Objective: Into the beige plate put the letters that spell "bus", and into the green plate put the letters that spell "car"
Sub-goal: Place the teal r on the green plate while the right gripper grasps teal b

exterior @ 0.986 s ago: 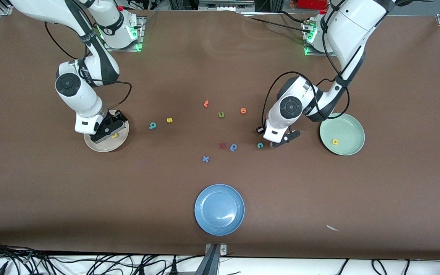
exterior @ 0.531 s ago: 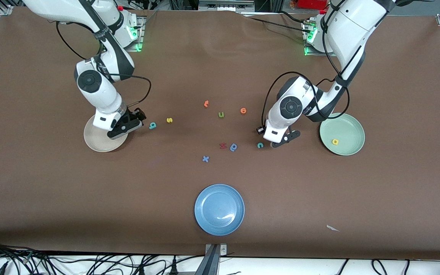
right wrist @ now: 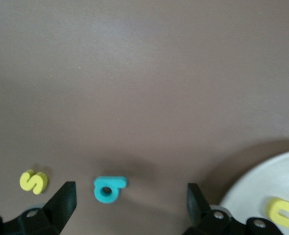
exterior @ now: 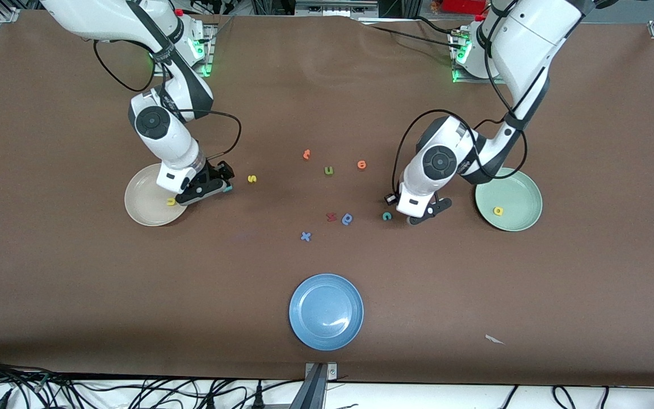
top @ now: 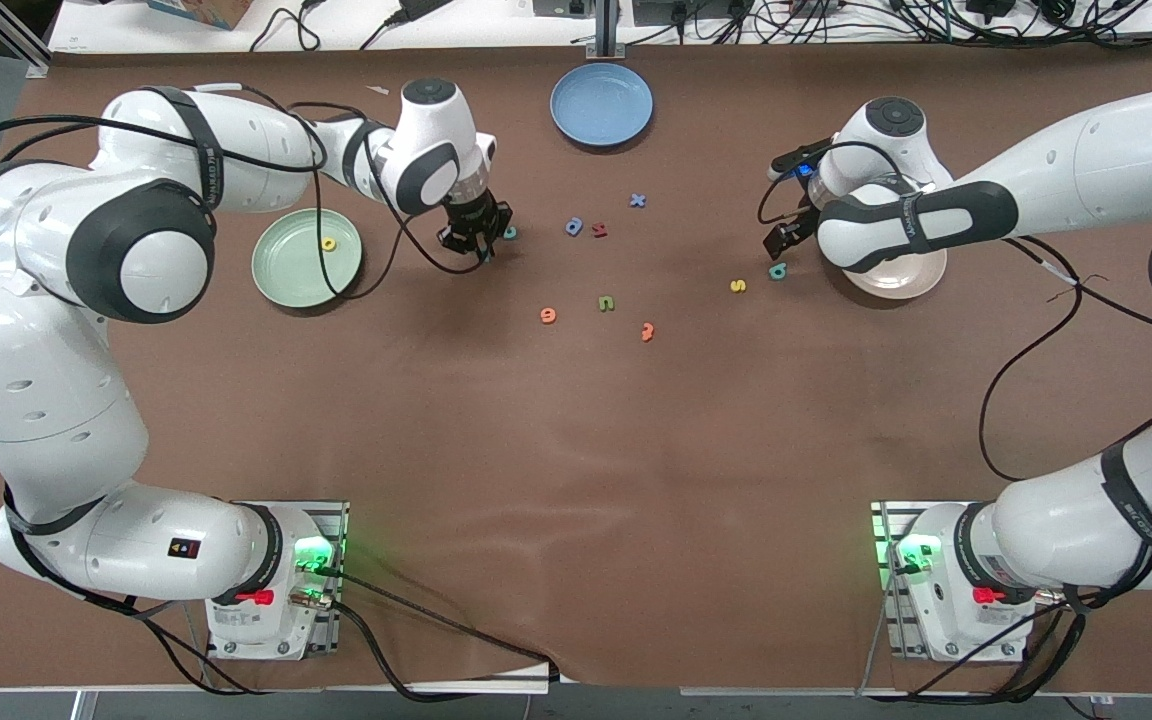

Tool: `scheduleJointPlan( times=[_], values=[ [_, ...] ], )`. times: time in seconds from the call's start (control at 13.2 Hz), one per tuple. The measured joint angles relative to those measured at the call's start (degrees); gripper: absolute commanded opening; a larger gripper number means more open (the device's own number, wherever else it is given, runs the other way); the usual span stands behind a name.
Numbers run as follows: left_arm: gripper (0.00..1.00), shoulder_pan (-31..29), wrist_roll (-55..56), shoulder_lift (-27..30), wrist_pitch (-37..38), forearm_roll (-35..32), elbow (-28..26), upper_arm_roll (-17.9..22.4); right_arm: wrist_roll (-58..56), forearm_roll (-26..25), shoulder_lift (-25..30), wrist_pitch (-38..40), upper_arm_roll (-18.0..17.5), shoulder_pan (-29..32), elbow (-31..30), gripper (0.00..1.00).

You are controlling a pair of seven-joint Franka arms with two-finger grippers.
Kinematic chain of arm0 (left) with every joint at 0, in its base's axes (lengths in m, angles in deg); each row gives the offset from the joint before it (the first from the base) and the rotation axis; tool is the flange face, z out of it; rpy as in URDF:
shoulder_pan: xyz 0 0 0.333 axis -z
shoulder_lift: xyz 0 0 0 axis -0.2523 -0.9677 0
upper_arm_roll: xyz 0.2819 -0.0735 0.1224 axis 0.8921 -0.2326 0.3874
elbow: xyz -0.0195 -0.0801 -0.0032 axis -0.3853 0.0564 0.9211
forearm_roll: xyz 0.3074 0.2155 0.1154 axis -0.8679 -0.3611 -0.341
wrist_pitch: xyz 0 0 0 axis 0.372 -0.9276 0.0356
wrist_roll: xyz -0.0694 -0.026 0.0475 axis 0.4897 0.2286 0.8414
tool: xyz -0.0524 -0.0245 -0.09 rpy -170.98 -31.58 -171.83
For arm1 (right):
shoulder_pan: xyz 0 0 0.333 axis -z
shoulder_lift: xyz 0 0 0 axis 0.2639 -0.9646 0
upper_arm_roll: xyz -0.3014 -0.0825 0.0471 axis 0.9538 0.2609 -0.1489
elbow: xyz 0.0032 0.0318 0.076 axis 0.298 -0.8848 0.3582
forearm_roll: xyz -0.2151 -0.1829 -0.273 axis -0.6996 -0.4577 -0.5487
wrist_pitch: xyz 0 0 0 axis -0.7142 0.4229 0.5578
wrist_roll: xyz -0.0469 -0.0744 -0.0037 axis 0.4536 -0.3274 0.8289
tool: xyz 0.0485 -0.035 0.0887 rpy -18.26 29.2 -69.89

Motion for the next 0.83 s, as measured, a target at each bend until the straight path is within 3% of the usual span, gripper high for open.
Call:
scheduleJointPlan(
  times=[0.38, 0.83],
  values=[
    [0.0, -5.8, -4.2, 5.7, 11.0, -0.3, 3.8, 0.1, 0.6, 0.0, -3.0, -3.1, 0.0, -1.3, 0.7, 1.0],
    [0.0, -20.5, -26.5, 10.1, 20.3, -1.0, 3.6, 0.5, 0.6, 0.0, -3.7, -3.5, 0.0, -1.3, 0.8, 0.99]
  ],
)
